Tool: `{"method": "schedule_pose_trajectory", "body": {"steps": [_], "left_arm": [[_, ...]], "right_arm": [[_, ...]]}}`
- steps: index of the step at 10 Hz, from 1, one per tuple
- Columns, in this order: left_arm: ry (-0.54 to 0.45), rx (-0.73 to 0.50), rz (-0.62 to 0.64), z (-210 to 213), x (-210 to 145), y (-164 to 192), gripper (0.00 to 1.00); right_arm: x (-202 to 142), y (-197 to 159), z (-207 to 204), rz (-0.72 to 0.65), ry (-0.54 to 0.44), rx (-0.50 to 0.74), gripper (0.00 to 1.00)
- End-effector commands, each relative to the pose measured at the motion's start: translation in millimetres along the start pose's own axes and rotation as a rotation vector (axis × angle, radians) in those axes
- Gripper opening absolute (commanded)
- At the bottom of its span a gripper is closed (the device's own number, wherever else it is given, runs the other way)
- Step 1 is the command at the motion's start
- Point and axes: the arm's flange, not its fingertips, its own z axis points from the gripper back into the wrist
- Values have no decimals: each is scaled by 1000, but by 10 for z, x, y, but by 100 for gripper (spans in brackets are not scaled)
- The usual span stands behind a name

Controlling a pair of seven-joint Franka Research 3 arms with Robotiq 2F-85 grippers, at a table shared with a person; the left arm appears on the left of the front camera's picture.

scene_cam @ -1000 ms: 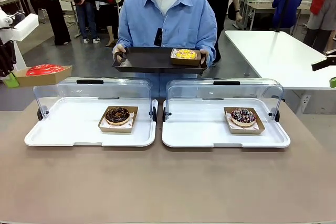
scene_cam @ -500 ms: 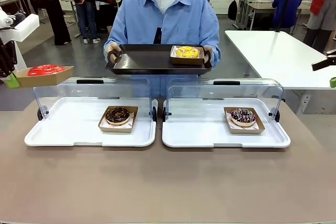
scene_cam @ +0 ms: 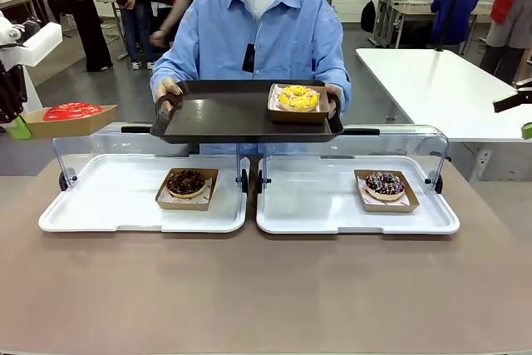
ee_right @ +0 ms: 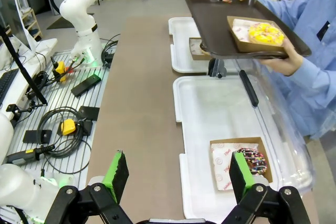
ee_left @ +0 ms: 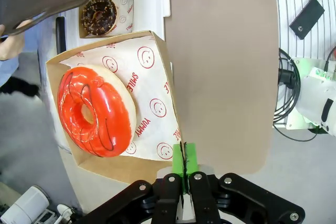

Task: Provide the desired donut to the person.
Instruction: Place the picked Paper togo box onto the Handle tray extended by the person.

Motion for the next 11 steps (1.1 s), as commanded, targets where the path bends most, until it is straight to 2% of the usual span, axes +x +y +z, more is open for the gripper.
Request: {"method": "schedule_pose_trajectory", "body": {"steps": [1,5,7,11], "left_arm": [[9,10,4,-4,-12,-36,0],[9,10,4,-4,-12,-36,0],[-34,12,-22,21,40,-73,1],[-58,15,-193,566,669,31,1]], "right_arm": [[-3,-7,-4,-1,-4,0,100],[-3,-7,-4,-1,-4,0,100],[-3,-7,-4,-1,-4,0,100],[-3,-7,-4,-1,-4,0,100]]}}
